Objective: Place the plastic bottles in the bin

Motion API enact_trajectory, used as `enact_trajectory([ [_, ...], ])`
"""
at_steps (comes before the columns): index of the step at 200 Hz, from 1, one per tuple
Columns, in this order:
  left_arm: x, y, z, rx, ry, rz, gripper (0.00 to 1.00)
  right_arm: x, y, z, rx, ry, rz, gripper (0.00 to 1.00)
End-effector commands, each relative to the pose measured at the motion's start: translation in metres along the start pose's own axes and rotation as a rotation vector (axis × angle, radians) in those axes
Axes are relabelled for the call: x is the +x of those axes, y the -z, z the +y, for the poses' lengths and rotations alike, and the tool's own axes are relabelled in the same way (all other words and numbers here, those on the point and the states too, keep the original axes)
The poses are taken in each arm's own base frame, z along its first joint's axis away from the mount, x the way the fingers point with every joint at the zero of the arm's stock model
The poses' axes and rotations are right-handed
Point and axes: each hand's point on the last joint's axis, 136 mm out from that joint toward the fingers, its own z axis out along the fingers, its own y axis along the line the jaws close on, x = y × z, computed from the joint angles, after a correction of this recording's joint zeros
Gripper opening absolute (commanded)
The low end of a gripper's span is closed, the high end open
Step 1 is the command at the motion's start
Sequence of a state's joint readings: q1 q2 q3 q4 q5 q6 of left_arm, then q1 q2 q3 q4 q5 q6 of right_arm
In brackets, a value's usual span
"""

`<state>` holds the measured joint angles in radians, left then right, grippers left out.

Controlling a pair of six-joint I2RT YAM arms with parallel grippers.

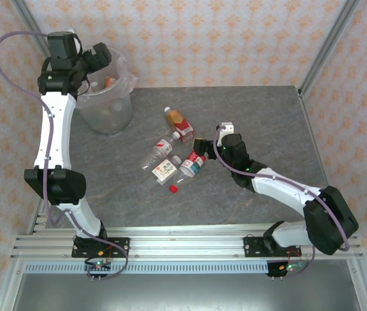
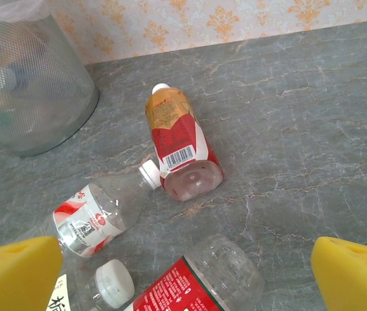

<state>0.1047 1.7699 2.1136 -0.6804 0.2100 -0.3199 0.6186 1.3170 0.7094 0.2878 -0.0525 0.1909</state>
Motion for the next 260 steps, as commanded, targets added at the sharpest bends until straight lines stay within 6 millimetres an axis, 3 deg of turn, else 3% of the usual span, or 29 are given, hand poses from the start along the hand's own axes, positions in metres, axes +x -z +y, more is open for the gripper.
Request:
enact_trajectory([
  [1,0.000,0.012,-0.021,0.116,0.026,-0.002,1.00,-0.010,-0.003,0.002,0.006,-0.009,-0.010,0.99],
  [42,0.011,0.033,-0.035,0.189,0.039,-0.005,1.00,-0.001,-0.008,-0.007,0.061,-0.019,0.033,0.99],
  [116,0.069,0.063,-0.059,0.302,0.027,0.091,1.00,0.066,-0.022,-0.009,0.056,0.047,0.358,0.99],
  [140,0.086,0.067,-0.052,0.287,0.044,0.122,1.00,0.074,-0.028,-0.005,0.064,-0.008,0.421,0.99],
  [164,0.104,0.069,-0.045,0.281,0.079,0.144,1.00,0.076,-0.025,-0.019,0.266,-0.125,0.435,0.99],
  [187,0.118,0.071,-0.035,0.257,0.097,0.153,1.00,0.085,-0.024,-0.017,0.343,-0.193,0.435,0.99],
  [231,0.143,0.069,-0.024,0.232,0.123,0.199,1.00,0.089,-0.044,-0.022,0.461,-0.275,0.448,0.95],
  [260,0.155,0.066,-0.016,0.205,0.117,0.225,1.00,0.107,-0.053,-0.025,0.522,-0.328,0.498,0.95],
])
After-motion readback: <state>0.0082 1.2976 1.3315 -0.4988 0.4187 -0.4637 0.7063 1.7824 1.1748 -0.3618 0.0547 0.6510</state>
